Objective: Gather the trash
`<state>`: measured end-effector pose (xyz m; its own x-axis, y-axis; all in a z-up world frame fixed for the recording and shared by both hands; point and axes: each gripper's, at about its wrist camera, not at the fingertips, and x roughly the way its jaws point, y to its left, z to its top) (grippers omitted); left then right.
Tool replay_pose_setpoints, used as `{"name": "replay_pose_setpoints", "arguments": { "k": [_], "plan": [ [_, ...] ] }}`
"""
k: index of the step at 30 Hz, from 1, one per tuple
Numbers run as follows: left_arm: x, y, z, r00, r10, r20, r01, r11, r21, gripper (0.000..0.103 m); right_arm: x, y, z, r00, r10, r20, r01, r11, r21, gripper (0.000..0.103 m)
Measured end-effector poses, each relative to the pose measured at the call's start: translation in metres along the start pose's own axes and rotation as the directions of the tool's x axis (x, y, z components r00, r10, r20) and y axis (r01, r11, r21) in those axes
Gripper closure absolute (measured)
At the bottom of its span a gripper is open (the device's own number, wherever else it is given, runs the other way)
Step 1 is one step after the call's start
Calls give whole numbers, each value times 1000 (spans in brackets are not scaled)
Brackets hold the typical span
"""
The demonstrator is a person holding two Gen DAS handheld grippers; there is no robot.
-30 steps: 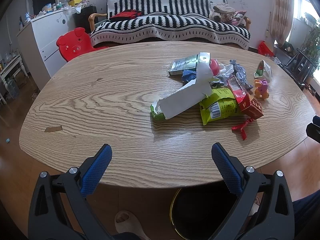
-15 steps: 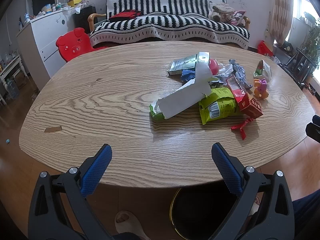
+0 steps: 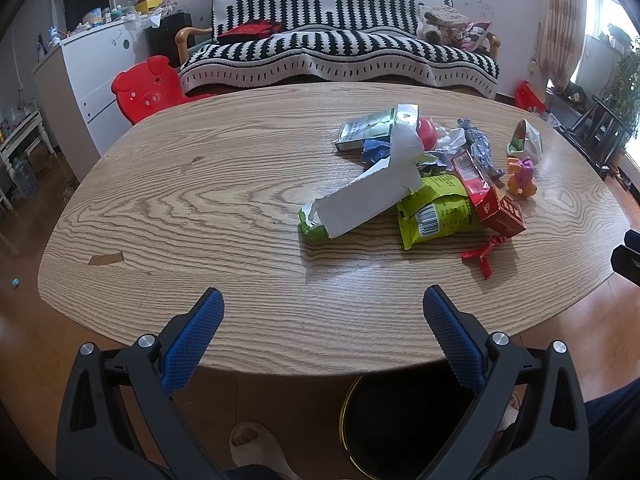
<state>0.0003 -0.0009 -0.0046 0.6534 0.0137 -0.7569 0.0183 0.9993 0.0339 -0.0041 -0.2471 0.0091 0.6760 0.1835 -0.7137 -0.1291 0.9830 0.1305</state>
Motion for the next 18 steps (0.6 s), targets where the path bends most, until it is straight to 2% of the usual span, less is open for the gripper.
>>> {"name": "replay_pose_setpoints", "arguments": {
  "k": [18],
  "plan": [
    [5, 0, -1, 1000, -18, -20, 18, 1000, 7, 6, 1, 0, 1, 1000, -4, 0, 4, 1000, -2, 5]
  ]
}}
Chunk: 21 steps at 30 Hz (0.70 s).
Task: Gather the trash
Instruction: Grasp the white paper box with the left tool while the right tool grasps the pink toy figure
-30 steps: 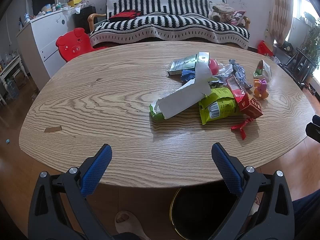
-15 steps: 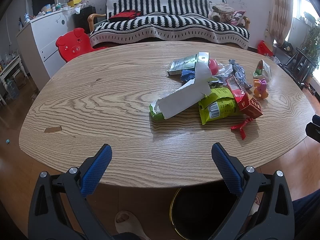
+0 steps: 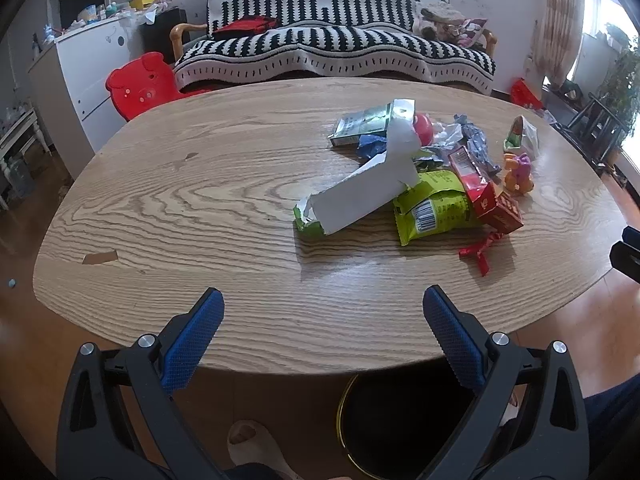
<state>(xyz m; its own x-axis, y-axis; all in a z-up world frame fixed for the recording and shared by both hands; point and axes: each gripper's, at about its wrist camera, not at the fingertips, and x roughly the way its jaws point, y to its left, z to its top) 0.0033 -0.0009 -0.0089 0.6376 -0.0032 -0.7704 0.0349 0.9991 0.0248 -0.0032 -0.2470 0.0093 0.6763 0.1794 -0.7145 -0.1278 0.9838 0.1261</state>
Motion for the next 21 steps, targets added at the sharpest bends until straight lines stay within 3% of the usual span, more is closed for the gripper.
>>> {"name": "replay_pose_setpoints", "arguments": {
  "k": [5, 8, 13, 16, 21],
  "plan": [
    [15, 9, 12, 999, 36, -36, -36, 999, 15, 6, 6, -5, 17, 999, -30, 14, 30, 999, -28, 5],
    [31, 14, 28, 998, 25, -64, -22, 999, 49, 6, 22, -13, 35, 999, -39, 6, 39, 998, -50, 5],
    [56, 9, 42, 998, 29, -59, -16, 977, 212, 6, 79, -36, 58, 996, -21, -82, 15, 997, -77, 5],
    [73, 6, 50, 995, -62, -82, 83, 955, 283, 6, 108, -44, 66, 994, -34, -99, 21, 992, -125, 5],
    [94, 3, 56, 992, -108, -67, 125, 925, 360, 6, 136, -49, 74, 992, 1, -125, -19, 991, -136, 7]
  ]
}}
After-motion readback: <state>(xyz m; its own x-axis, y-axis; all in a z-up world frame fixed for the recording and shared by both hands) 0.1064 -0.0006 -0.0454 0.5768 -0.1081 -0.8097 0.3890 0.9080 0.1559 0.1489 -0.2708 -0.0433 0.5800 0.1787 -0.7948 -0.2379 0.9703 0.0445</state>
